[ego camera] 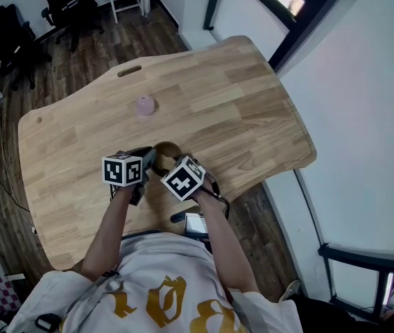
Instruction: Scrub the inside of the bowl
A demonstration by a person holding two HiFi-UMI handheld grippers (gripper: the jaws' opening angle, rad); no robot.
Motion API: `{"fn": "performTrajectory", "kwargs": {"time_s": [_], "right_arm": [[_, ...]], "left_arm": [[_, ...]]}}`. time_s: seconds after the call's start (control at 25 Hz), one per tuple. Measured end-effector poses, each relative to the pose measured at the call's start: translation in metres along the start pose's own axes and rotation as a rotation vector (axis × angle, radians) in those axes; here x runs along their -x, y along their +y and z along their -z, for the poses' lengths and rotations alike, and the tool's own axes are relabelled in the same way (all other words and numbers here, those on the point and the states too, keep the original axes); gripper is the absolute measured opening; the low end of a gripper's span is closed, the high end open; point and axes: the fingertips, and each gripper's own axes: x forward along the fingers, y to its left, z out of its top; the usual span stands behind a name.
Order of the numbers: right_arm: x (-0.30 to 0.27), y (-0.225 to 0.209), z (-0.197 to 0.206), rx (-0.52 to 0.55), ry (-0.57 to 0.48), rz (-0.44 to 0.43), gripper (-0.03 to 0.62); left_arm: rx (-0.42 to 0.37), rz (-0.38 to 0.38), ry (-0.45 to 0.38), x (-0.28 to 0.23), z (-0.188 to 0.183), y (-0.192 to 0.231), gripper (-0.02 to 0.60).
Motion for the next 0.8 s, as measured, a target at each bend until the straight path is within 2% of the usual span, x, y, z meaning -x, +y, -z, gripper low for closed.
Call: {"fn": "performTrajectory", "kwargs": {"time_s": [0.2,0.32,0.44,0.68,0.8], "right_arm": [[0.004,-0.026,0.004,-0.037,0.014,0.136,0.172],[0.003,-0.031,0.002,-0.006,-0.004,0.184,0.172],[0.001,-0.024,-0.002,-0.002,-0.022,0.154,0.172],[0.001,0.0,-0.008,0.003,-0.042,0.016,0.172],[0.003,0.004,-0.005,-0.019,-0.032,-0.023,0.172]], "left_arm": [[-0.017,0.011,0.016,-0.004,0.003,-0.009,0.043],[-0.021,0.016,0.02,-0.005,0.005,-0.011,0.043],[-0.007,0.017,0.014,-0.005,0.004,-0.009,0.043],[0.025,0.013,0.003,-0.004,0.003,-0.007,0.043],[0.04,0.007,-0.005,-0.003,0.002,-0.003,0.043]]}}
